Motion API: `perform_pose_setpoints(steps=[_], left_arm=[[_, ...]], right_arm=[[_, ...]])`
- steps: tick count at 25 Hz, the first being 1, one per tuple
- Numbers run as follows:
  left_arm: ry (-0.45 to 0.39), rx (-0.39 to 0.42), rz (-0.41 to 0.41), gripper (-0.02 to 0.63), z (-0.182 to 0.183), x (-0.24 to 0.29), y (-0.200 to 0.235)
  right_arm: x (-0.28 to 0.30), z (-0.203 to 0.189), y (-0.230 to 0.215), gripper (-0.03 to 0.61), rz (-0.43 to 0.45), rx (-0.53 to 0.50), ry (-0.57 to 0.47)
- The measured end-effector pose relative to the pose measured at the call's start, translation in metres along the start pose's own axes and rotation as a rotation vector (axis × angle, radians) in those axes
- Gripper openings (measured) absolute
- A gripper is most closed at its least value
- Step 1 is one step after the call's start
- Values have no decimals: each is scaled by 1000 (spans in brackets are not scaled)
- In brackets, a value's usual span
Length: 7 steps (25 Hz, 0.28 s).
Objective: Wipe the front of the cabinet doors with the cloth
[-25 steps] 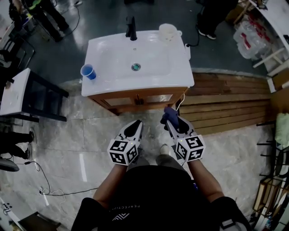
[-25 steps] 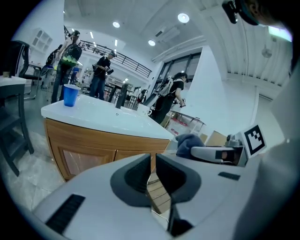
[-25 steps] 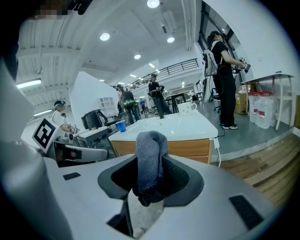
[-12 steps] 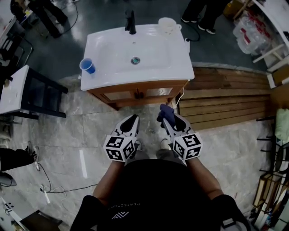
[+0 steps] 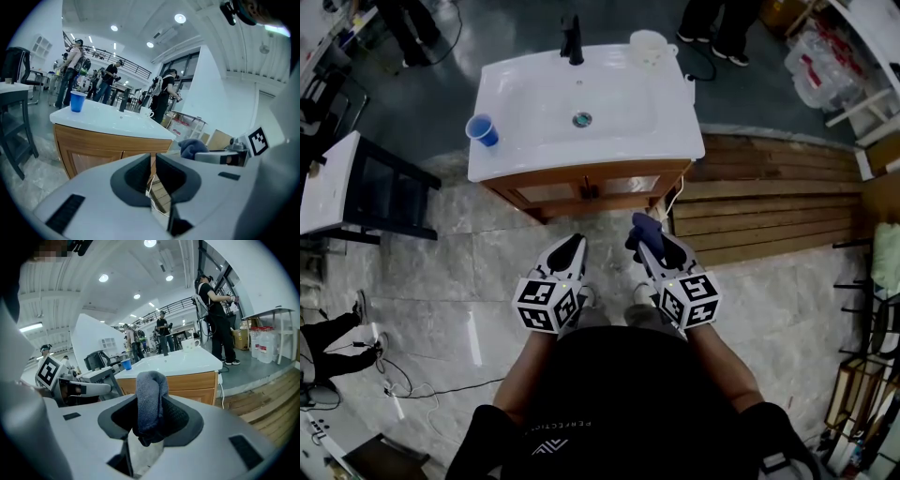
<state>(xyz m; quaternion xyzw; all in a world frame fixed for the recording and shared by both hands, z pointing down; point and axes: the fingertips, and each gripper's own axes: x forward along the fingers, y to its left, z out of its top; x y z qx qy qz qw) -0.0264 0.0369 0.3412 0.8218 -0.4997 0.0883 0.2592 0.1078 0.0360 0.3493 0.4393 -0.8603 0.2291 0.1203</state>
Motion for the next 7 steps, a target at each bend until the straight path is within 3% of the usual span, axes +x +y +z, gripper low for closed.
perform_pose_setpoints(steps=[7], left_arm=[[6, -8, 6, 37, -5, -1, 2]], right_arm=[[1, 0, -4, 152, 3, -2, 3]])
